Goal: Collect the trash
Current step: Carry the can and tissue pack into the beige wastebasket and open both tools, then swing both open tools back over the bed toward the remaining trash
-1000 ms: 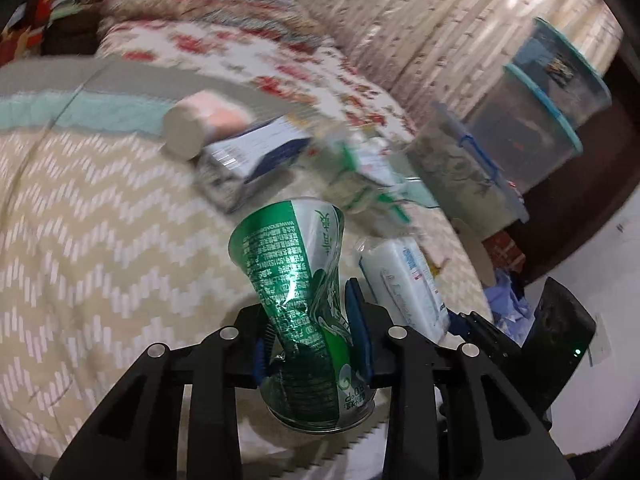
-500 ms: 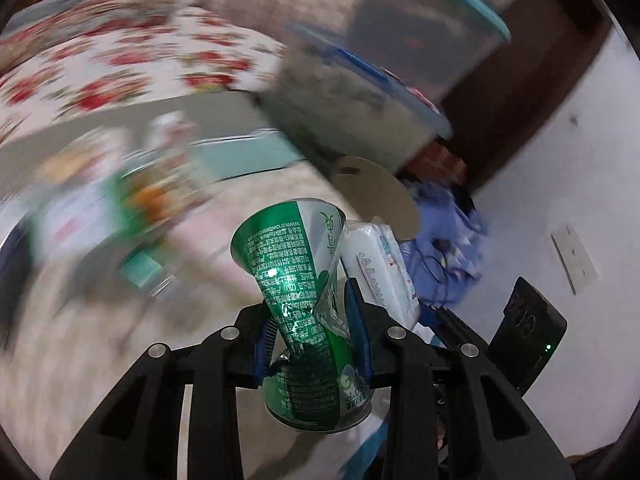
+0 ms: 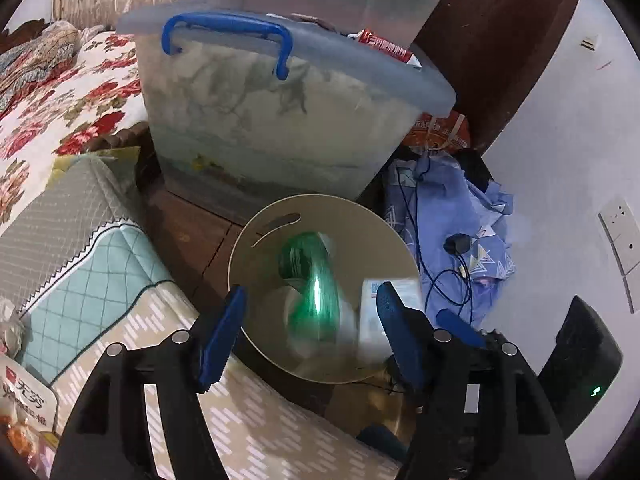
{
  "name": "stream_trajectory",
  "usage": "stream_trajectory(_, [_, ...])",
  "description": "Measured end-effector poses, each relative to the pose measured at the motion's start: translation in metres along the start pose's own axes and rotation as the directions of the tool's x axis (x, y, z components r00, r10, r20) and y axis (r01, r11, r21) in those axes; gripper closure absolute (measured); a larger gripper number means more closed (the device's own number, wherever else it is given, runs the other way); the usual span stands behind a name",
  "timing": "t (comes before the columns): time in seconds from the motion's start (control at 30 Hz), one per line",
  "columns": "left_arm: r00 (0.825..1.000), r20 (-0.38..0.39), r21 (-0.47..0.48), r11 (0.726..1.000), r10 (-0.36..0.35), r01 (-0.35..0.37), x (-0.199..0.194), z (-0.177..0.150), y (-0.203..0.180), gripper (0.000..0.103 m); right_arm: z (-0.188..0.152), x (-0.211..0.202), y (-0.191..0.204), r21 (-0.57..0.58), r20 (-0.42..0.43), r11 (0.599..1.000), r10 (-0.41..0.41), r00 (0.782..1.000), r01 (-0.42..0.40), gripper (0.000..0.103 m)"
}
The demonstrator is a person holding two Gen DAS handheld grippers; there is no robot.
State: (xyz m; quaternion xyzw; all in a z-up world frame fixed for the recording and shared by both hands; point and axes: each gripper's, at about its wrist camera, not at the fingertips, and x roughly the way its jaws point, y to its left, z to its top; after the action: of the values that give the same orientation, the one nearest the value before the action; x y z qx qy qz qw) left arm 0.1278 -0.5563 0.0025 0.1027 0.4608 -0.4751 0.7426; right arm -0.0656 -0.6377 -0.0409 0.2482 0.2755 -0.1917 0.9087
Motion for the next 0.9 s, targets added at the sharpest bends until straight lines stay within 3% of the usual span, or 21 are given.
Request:
stream_trajectory(0.13, [0.997, 0.076, -0.006, 1.000, -0.023, 0.024, -0.044, -0.029, 0.011, 0.040, -0.014, -0.025, -0.006, 0.072, 0.052, 0.993, 0.086, 0.995, -0.089, 0.018])
stream_trajectory(0.27, [0.991, 0.124, 0.023, 0.998, 0.050, -0.053, -0.089, -0.079, 0.019, 0.038, -0.041, -0.048, 0.016, 0.090, 0.072, 0.978, 0.182, 0.981, -0.188, 0.021])
stream_trajectory(0.33, [0.987, 0.131, 0.021, 0.995, 0.097, -0.101, -0.113, -0.114, 0.029, 0.038, -0.055, -0.052, 0.035, 0.089, 0.053, 0.967, 0.235, 0.970, -0.239, 0.028])
stream_trajectory(0.43, [0.978, 0.150, -0.016, 0.990, 0.143, -0.142, -0.145, -0.156, 0.046, 0.038, -0.072, -0.052, 0.063, 0.070, 0.018, 0.952, 0.298, 0.954, -0.299, 0.037])
stream_trajectory(0.6, [0.974, 0.136, -0.155, 0.974, 0.184, -0.163, -0.194, -0.224, 0.086, 0.036, -0.095, -0.043, 0.116, 0.026, -0.075, 0.923, 0.384, 0.920, -0.383, 0.040])
stream_trajectory(0.9, [0.926, 0.142, -0.354, 0.892, 0.349, -0.282, -0.266, -0.329, 0.144, 0.031, -0.148, -0.038, 0.212, -0.041, -0.272, 0.880, 0.445, 0.853, -0.473, 0.038])
